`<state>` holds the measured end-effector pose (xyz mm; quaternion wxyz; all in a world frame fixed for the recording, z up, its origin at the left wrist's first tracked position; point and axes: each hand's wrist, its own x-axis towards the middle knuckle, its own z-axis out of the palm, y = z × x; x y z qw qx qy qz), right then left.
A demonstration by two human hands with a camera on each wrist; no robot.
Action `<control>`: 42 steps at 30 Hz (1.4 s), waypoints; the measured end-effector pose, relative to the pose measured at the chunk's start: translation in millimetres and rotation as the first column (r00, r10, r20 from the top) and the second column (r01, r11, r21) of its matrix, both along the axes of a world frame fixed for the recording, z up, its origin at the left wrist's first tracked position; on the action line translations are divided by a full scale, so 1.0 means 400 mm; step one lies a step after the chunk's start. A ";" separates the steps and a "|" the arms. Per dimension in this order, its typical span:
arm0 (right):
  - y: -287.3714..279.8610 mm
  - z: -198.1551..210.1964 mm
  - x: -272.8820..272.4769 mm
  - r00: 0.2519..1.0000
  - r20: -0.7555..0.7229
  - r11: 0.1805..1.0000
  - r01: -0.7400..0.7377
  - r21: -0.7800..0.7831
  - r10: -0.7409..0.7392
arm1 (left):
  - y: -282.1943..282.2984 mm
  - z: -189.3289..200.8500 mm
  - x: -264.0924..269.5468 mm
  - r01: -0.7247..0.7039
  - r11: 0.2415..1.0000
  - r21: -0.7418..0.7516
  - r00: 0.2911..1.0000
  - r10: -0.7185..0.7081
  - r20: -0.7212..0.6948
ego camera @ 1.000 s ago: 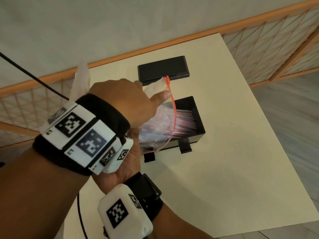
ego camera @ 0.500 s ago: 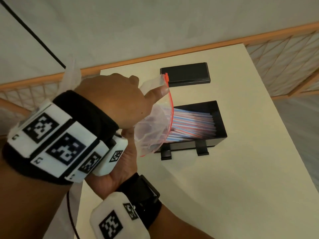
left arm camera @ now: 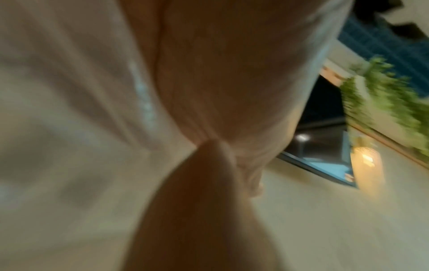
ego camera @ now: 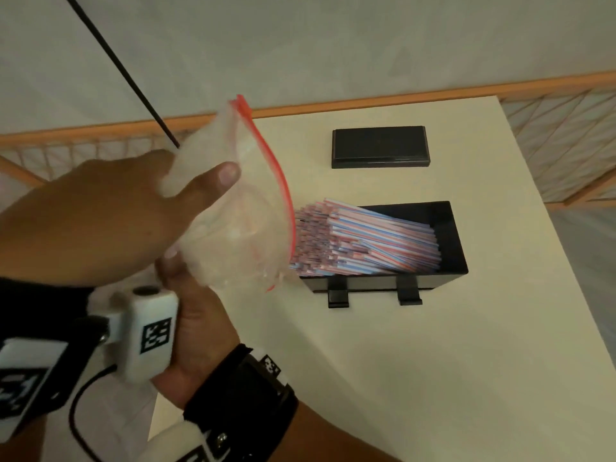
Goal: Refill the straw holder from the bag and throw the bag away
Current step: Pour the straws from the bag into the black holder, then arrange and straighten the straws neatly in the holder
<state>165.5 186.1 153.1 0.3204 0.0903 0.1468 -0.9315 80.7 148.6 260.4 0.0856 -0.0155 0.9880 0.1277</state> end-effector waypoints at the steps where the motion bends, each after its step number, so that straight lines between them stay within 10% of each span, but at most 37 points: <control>1: -0.009 -0.007 -0.001 0.999 -0.018 0.994 0.047 0.098 -0.046 | -0.039 -0.014 0.008 -0.017 0.998 0.064 1.000 0.018 -0.002; 7: 0.027 -0.090 -0.033 0.952 -0.280 0.862 0.241 0.447 -0.121 | -0.198 -0.171 0.110 -0.188 0.844 0.502 0.959 0.268 -0.092; 11: 0.065 -0.172 -0.051 0.946 -0.311 0.417 0.246 0.875 0.095 | -0.248 -0.342 0.144 -0.314 0.719 0.620 0.900 0.434 -0.047; 16: 0.155 -0.246 -0.021 0.910 -0.238 0.041 0.239 0.970 0.340 | -0.238 -0.570 0.092 -0.451 0.473 0.757 0.850 0.485 0.203; 20: 0.237 -0.269 0.039 0.882 -0.237 -0.161 0.325 0.932 0.407 | -0.198 -0.703 0.026 -0.349 0.735 0.581 0.937 0.290 0.196; 30: 0.457 -0.190 0.165 0.834 -0.455 -0.240 0.533 0.812 0.311 | -0.154 -0.634 -0.005 -0.537 0.657 0.528 0.842 0.451 0.295; 35: 0.625 -0.131 0.115 0.718 -0.566 -0.324 0.691 0.646 0.404 | -0.054 -0.496 0.029 -0.258 0.682 0.685 0.920 0.390 -0.042; 42: 0.780 -0.128 -0.051 0.636 -0.352 -0.276 0.676 0.683 0.687 | 0.242 -0.410 0.049 -0.127 0.628 0.767 0.971 0.238 -0.034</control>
